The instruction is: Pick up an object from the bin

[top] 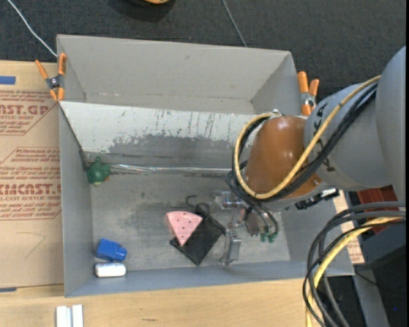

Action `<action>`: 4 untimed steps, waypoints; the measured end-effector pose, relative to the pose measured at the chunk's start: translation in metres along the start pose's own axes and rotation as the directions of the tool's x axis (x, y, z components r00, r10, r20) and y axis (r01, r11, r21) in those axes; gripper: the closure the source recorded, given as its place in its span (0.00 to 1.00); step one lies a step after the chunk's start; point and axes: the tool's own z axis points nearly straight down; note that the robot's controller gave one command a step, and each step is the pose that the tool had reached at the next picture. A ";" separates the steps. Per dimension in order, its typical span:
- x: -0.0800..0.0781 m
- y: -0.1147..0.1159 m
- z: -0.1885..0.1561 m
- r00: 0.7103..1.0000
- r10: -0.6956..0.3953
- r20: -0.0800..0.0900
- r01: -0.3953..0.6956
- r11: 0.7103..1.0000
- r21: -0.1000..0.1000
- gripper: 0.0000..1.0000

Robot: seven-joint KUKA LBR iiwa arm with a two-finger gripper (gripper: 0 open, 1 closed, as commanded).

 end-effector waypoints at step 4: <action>-0.064 -0.033 0.009 0.999 -0.052 0.002 0.052 0.999 0.001 1.00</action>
Offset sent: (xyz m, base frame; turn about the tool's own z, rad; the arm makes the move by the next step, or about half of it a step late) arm 0.0854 0.0660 -0.0148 -0.0486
